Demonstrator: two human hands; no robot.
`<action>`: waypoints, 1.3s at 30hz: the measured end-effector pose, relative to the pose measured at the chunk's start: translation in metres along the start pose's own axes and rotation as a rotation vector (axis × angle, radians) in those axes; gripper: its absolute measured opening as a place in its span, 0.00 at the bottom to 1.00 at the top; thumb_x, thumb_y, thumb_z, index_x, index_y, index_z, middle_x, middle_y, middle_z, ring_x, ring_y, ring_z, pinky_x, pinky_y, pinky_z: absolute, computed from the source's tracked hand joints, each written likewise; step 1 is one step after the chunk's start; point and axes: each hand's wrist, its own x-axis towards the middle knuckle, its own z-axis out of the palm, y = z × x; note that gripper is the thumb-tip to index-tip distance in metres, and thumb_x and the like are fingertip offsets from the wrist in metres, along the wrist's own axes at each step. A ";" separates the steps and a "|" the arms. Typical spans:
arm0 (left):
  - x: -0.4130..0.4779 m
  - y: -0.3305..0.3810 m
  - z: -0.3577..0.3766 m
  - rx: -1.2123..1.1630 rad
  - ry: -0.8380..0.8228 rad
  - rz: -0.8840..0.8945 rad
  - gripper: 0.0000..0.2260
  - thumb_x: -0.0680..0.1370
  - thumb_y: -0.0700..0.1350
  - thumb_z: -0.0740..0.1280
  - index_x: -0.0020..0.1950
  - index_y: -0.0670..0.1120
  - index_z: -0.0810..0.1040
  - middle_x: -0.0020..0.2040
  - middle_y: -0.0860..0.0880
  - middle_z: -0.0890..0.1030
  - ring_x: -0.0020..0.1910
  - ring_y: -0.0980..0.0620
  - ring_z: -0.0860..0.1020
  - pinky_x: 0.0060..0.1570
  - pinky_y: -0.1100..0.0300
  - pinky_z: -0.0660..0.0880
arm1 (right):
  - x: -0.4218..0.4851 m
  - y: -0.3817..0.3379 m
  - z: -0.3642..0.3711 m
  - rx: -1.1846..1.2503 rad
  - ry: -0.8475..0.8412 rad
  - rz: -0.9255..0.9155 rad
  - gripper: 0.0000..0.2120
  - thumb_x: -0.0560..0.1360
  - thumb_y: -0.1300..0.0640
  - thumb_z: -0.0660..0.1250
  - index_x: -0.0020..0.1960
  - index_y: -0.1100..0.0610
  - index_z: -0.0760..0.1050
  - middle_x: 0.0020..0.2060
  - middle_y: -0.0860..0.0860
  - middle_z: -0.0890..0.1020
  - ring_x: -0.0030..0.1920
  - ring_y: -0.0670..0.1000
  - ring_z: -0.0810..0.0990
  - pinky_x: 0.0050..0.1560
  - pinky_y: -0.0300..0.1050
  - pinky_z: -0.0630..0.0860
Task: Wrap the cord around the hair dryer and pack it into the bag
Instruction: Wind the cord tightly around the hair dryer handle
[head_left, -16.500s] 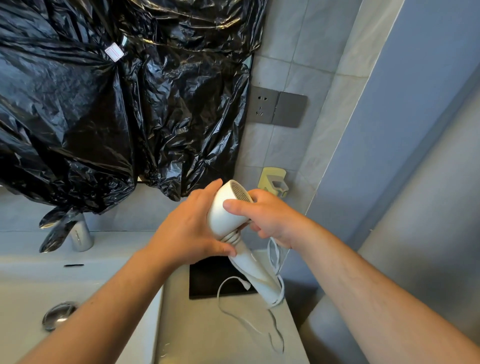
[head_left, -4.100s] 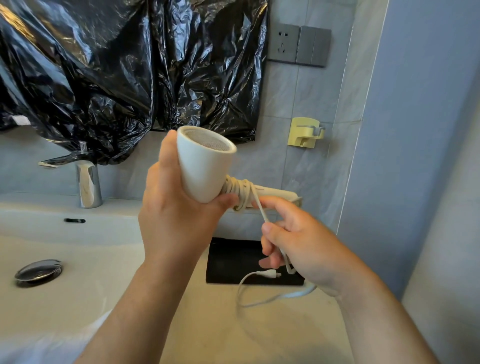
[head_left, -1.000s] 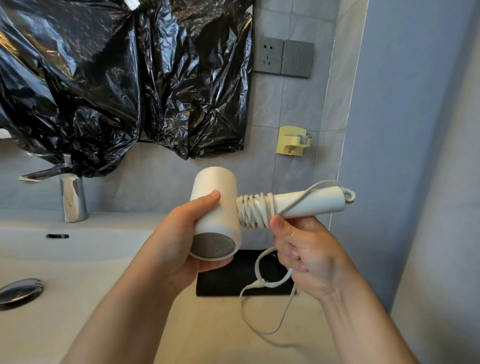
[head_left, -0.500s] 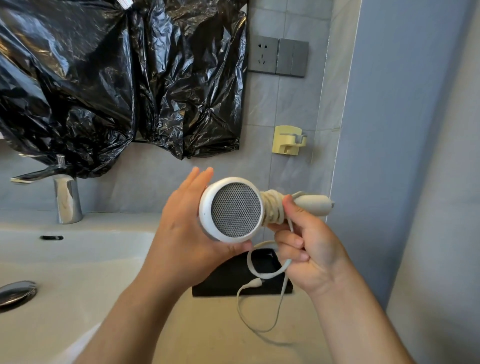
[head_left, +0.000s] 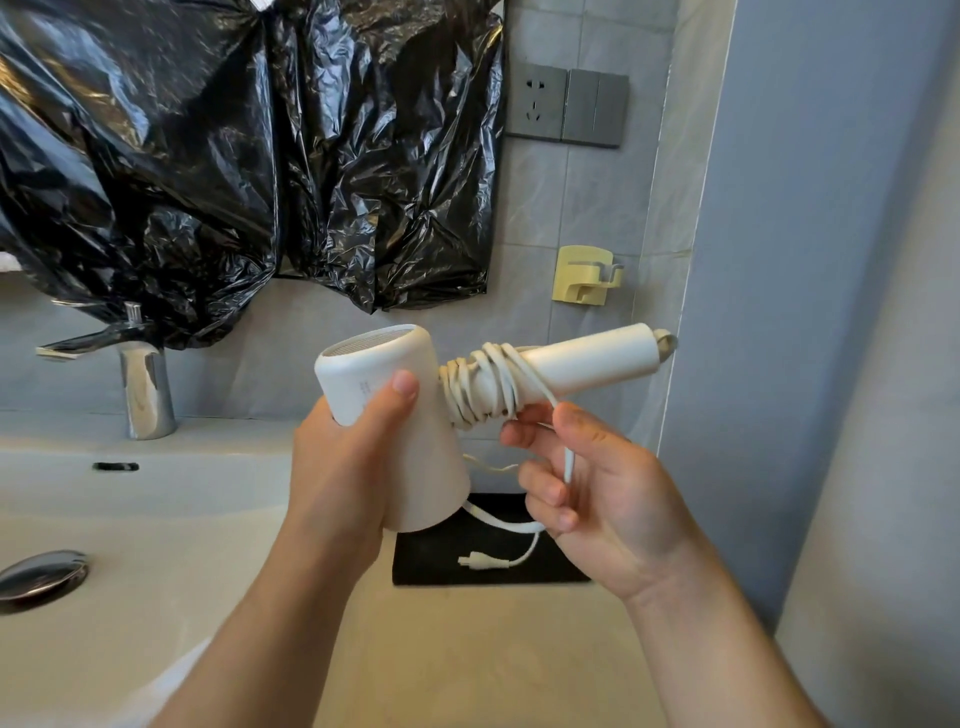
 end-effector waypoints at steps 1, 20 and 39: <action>-0.001 0.000 0.002 0.000 -0.001 -0.014 0.23 0.61 0.61 0.72 0.49 0.48 0.81 0.42 0.45 0.82 0.40 0.46 0.81 0.38 0.50 0.78 | 0.000 0.001 -0.002 0.042 -0.033 -0.002 0.24 0.61 0.52 0.78 0.53 0.61 0.76 0.42 0.57 0.81 0.24 0.46 0.69 0.19 0.34 0.65; 0.003 0.023 -0.016 0.015 -0.190 -0.214 0.27 0.61 0.56 0.73 0.55 0.44 0.80 0.41 0.42 0.83 0.36 0.45 0.83 0.33 0.51 0.80 | -0.004 -0.001 0.001 -0.350 0.008 -0.030 0.11 0.65 0.47 0.76 0.34 0.54 0.81 0.21 0.48 0.68 0.20 0.44 0.63 0.20 0.35 0.61; -0.021 0.074 -0.008 1.039 -0.268 0.279 0.34 0.50 0.66 0.71 0.56 0.66 0.71 0.45 0.60 0.81 0.48 0.52 0.80 0.48 0.46 0.79 | -0.010 -0.016 0.023 -1.077 0.338 -0.032 0.04 0.71 0.64 0.70 0.43 0.56 0.78 0.30 0.51 0.80 0.25 0.46 0.76 0.31 0.42 0.76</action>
